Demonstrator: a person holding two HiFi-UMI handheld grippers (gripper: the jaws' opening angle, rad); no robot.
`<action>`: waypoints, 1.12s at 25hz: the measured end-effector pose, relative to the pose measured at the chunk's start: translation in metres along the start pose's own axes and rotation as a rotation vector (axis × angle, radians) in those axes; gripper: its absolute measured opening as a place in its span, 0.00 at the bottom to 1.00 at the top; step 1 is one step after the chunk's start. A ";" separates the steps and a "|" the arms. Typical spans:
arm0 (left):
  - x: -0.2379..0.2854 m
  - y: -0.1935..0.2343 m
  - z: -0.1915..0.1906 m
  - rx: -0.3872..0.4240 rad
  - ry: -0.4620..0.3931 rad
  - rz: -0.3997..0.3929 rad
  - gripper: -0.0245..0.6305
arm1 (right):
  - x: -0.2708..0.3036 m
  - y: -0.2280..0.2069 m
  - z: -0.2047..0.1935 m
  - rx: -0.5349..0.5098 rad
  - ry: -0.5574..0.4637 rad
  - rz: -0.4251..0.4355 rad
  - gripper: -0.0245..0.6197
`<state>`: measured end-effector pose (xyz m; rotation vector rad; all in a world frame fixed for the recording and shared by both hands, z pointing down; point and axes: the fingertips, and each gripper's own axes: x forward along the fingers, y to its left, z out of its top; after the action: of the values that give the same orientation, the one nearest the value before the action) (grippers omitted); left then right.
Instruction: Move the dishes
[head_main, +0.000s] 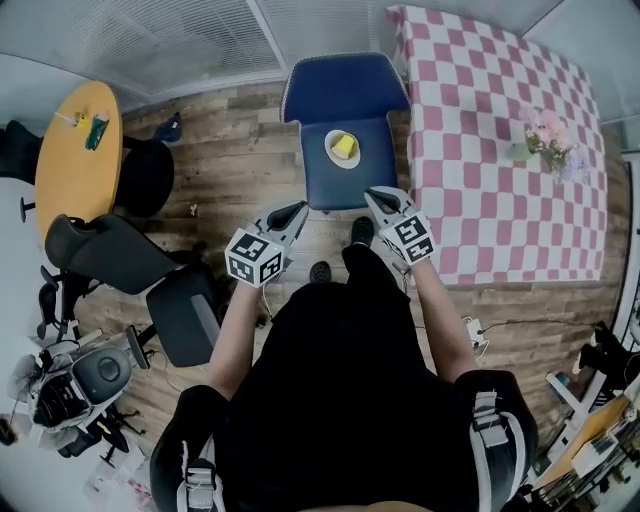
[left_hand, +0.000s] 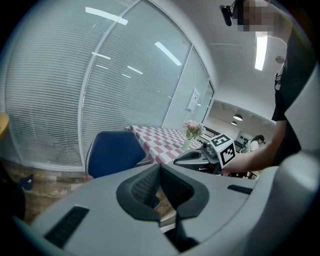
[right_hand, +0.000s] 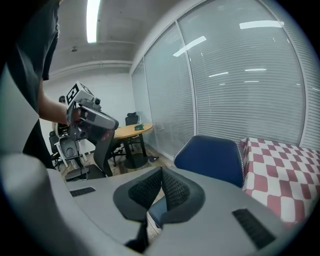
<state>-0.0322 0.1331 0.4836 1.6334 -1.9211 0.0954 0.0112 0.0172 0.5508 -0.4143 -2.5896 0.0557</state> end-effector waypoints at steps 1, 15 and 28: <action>0.003 0.001 0.003 0.002 0.003 0.012 0.07 | 0.003 -0.005 0.001 -0.005 0.003 0.014 0.06; 0.039 0.023 0.025 -0.030 0.036 0.132 0.07 | 0.045 -0.073 -0.003 -0.038 0.071 0.146 0.06; 0.055 0.073 0.020 -0.020 0.083 0.068 0.07 | 0.111 -0.078 -0.050 -0.002 0.172 0.137 0.06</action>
<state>-0.1100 0.0938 0.5177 1.5278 -1.9085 0.1678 -0.0774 -0.0254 0.6569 -0.5709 -2.3904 0.0620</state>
